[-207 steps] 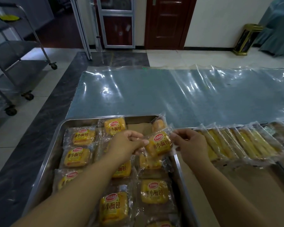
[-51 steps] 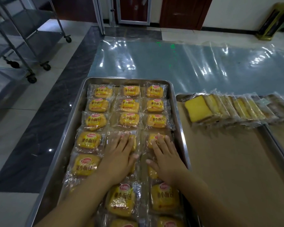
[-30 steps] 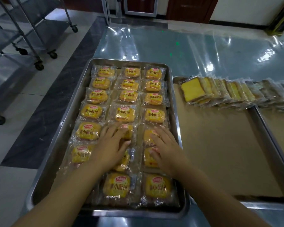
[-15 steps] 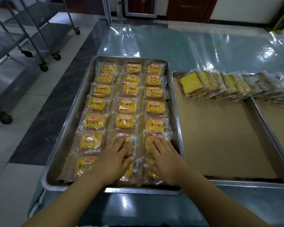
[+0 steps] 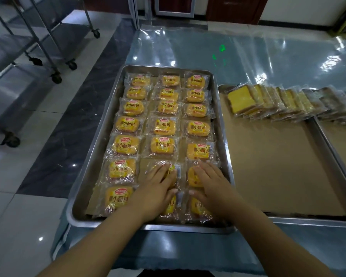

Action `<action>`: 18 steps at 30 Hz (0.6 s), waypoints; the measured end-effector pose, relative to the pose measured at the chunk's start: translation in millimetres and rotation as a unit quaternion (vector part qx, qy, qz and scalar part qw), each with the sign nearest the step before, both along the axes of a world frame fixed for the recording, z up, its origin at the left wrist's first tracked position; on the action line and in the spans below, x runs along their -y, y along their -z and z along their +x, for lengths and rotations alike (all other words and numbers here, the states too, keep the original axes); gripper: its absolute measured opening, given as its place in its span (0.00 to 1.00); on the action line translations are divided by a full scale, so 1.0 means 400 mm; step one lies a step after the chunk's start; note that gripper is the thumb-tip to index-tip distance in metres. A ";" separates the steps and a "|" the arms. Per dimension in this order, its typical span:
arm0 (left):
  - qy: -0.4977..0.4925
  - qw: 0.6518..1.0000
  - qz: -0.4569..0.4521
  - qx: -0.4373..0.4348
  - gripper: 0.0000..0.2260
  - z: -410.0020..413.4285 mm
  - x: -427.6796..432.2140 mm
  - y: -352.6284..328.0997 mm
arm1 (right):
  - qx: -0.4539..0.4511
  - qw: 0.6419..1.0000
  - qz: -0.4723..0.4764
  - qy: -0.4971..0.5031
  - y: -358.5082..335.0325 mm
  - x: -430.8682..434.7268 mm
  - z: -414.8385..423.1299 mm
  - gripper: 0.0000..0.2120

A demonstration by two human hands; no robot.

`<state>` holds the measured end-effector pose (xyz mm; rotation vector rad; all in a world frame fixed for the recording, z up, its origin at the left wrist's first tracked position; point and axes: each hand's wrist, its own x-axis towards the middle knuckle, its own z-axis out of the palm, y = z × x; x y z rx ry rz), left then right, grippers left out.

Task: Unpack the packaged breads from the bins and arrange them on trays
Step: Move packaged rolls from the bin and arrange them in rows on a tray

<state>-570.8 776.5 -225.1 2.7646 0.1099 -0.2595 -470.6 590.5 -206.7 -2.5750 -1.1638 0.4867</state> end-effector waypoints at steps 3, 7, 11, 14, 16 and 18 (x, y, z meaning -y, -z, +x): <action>-0.027 0.998 -0.029 0.055 0.24 0.005 -0.018 -0.026 | 0.009 0.999 0.051 0.000 -0.027 -0.011 0.027 0.30; -0.077 0.990 -0.030 0.112 0.21 0.039 -0.071 -0.060 | 0.018 0.996 0.083 -0.016 -0.054 -0.044 0.074 0.24; -0.118 0.986 -0.006 0.120 0.20 0.098 -0.157 -0.080 | 0.030 0.995 0.094 -0.015 -0.077 -0.094 0.132 0.22; -0.132 0.984 0.007 0.117 0.19 0.146 -0.228 -0.092 | 0.033 0.994 0.104 0.010 -0.091 -0.137 0.176 0.18; -0.134 0.983 0.010 0.124 0.20 0.180 -0.274 -0.095 | 0.033 0.994 0.104 0.025 -0.100 -0.168 0.202 0.16; -0.133 0.983 0.007 0.126 0.22 0.220 -0.315 -0.092 | 0.041 0.994 0.101 0.031 -0.106 -0.197 0.226 0.14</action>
